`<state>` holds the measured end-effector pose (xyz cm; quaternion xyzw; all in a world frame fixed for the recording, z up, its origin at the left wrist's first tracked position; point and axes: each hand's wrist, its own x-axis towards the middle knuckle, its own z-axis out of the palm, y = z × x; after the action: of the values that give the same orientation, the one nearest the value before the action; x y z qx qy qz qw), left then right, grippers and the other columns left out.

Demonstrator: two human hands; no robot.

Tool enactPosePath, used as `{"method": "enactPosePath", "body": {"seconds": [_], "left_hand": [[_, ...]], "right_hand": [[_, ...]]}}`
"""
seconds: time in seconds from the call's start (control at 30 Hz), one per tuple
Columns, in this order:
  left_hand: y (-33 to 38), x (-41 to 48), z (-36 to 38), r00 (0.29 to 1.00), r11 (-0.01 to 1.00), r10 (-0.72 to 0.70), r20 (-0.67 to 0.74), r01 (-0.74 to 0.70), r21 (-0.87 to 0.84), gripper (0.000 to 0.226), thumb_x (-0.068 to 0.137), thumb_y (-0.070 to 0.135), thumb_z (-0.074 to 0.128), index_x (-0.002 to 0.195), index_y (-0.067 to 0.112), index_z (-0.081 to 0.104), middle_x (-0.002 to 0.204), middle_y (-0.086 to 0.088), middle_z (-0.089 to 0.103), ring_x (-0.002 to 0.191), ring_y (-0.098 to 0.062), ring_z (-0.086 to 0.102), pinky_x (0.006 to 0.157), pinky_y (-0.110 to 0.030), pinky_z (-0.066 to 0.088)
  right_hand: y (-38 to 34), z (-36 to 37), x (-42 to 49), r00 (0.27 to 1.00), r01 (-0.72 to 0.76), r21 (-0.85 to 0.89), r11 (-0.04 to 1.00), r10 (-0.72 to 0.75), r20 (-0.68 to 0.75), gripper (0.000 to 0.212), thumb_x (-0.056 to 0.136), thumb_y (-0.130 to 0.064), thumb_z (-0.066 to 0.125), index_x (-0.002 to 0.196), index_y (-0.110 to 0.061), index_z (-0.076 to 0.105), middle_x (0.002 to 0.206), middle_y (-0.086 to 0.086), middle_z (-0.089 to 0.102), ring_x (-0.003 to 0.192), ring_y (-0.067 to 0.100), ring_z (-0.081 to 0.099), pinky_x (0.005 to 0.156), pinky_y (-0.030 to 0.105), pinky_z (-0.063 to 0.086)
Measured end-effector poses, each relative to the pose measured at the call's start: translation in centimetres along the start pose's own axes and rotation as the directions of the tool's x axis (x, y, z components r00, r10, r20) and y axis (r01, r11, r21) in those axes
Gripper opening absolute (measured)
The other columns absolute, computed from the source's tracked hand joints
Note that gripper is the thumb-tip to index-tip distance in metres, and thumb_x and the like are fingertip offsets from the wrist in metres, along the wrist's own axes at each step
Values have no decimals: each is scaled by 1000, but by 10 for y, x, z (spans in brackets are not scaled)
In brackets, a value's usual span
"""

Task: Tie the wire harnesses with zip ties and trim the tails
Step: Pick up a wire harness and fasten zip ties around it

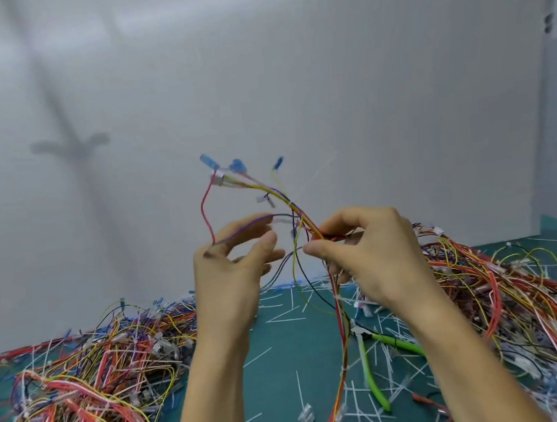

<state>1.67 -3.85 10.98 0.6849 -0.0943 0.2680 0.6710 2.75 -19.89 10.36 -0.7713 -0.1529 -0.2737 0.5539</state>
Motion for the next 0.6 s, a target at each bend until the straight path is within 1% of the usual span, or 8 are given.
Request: {"method": "enactPosePath", "body": {"seconds": [0.1, 0.17, 0.23, 0.3, 0.37, 0.47, 0.53, 0.6], "left_hand": [[6, -1, -7, 995, 997, -38, 95, 31, 71, 5, 89, 15, 69, 90, 18, 74, 85, 3, 75, 77, -15, 75, 73, -30, 59], [9, -4, -7, 961, 994, -79, 265, 55, 96, 11, 87, 27, 70, 94, 21, 76, 89, 3, 77, 85, -14, 74, 81, -33, 59], [9, -6, -3, 945, 994, -65, 320, 32, 107, 22, 80, 39, 71, 94, 23, 77, 90, 4, 77, 87, -10, 73, 81, -27, 57], [8, -5, 3, 971, 997, -17, 239, -3, 83, 18, 79, 33, 74, 91, 18, 77, 84, 1, 77, 79, -9, 71, 74, -24, 58], [4, -4, 4, 991, 1000, -4, 136, 0, 26, 9, 83, 20, 75, 88, 12, 76, 79, -5, 76, 73, -14, 71, 70, -29, 60], [0, 0, -2, 993, 999, -45, 105, 46, -8, 3, 85, 14, 72, 85, 13, 75, 76, -5, 75, 69, -14, 71, 69, -28, 59], [0, 1, -9, 992, 993, -97, 86, 102, -59, 3, 85, 14, 72, 84, 15, 74, 73, -2, 74, 66, -16, 73, 64, -23, 57], [0, 2, -13, 988, 982, -140, 71, 148, -120, 3, 84, 13, 72, 87, 12, 73, 73, -2, 74, 67, -20, 75, 60, -21, 58]], "right_hand": [[-3, 4, -2, 999, -24, 28, 999, 25, -26, 19, 71, -33, 87, 75, -25, 71, 68, -18, 68, 42, 10, 62, 45, 25, 51], [-6, 8, -4, 998, 13, -79, 997, -18, -66, 21, 70, -41, 85, 77, -28, 70, 70, -19, 67, 52, 6, 63, 51, 30, 53], [-10, 13, -7, 992, 75, -218, 973, -95, -83, 20, 72, -40, 82, 81, -29, 67, 64, -18, 64, 62, 6, 63, 58, 31, 53], [-16, 16, -10, 986, 144, -302, 943, -161, -35, 21, 74, -41, 80, 86, -30, 66, 68, -19, 65, 70, 8, 64, 63, 31, 52], [-20, 14, -12, 978, 209, -303, 930, -195, 74, 25, 75, -44, 79, 94, -31, 69, 77, -18, 70, 73, 3, 64, 66, 31, 52], [-22, 5, -11, 961, 257, -276, 926, -215, 172, 29, 79, -54, 73, 105, -40, 71, 90, -21, 72, 68, -10, 55, 62, 24, 44], [-19, -4, -9, 962, 252, -422, 871, -178, 209, 35, 83, -58, 67, 115, -44, 67, 96, -27, 64, 87, -6, 50, 68, 26, 38], [-17, -11, -7, 964, 200, -497, 844, -78, 255, 32, 88, -48, 65, 119, -42, 65, 95, -30, 55, 110, 6, 43, 77, 30, 38]]}}
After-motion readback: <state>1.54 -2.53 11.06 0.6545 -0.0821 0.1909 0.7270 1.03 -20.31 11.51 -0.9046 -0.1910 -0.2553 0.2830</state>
